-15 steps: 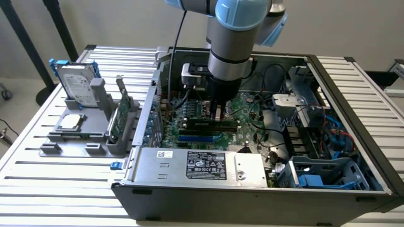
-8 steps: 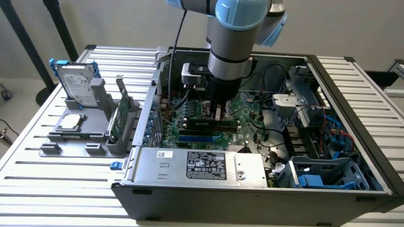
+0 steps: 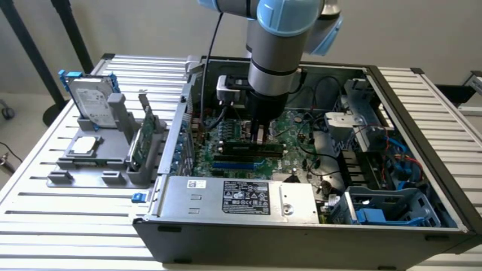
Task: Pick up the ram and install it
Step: 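Insert the ram into the slot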
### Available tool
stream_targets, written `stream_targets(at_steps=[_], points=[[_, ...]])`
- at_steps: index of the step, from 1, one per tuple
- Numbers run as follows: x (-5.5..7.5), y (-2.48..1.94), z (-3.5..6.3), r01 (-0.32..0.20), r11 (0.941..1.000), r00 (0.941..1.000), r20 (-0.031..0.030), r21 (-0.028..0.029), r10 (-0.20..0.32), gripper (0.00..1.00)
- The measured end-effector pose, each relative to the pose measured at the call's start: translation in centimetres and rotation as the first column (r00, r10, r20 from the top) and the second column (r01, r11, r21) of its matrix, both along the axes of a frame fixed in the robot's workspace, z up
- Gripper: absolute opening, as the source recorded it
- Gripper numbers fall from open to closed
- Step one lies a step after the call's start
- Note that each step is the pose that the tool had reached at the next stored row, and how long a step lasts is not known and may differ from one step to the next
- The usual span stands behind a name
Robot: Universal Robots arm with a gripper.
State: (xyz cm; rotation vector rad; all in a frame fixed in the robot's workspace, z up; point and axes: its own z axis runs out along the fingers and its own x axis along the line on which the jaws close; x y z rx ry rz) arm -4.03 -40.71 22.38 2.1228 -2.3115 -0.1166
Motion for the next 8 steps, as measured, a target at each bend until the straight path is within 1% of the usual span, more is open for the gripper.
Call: stream_targets(at_steps=[8], points=[[0.0, 0.0, -0.12, 0.0, 1.0, 1.0, 0.0, -0.0001, 0.0, 0.14]])
